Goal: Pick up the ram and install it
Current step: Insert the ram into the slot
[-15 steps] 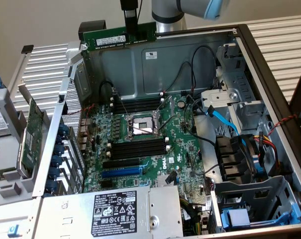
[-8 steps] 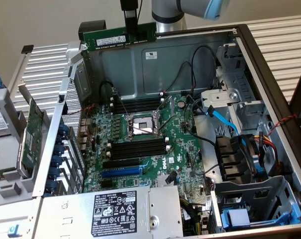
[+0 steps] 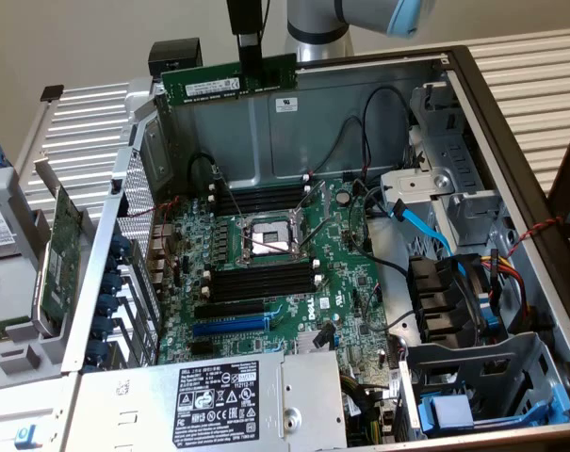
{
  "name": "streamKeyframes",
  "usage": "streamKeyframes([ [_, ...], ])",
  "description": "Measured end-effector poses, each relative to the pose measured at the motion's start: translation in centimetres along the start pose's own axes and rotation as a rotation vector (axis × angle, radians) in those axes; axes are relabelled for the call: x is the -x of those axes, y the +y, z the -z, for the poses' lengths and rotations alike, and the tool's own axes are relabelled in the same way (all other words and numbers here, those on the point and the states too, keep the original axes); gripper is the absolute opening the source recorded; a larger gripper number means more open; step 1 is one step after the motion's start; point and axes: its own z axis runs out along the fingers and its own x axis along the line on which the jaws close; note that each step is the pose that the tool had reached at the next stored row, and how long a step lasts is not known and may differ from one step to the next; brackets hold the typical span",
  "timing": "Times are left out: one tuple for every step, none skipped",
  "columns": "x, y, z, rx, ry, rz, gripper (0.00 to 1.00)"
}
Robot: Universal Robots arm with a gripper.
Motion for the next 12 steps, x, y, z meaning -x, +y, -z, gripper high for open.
streamKeyframes([
  [-0.03, 0.00, -0.09, 0.0000, -0.0007, -0.005, 0.13],
  [-0.07, 0.00, -0.18, -0.0001, -0.0022, -0.008, 0.13],
  [-0.18, 0.00, -0.23, 0.0002, -0.0051, -0.009, 0.13],
  [-0.27, 0.00, -0.27, 0.0007, -0.0082, -0.009, 0.13],
  [-0.39, 0.00, -0.29, 0.0013, -0.0090, -0.009, 0.13],
  [-0.56, -0.02, -0.31, 0.0034, -0.0104, -0.009, 0.13],
  [-0.70, -0.03, -0.39, 0.0039, -0.0113, -0.009, 0.13],
  [-0.76, -0.03, -0.49, 0.0040, -0.0113, -0.009, 0.13],
  [-0.85, -0.06, -0.63, 0.0041, -0.0112, -0.009, 0.13],
  [-0.91, -0.07, -0.78, 0.0042, -0.0111, -0.009, 0.13],
  [-0.93, -0.07, -0.95, 0.0041, -0.0112, -0.009, 0.13],
  [-0.94, -0.07, -1.07, 0.0044, -0.0110, -0.009, 0.13],
])
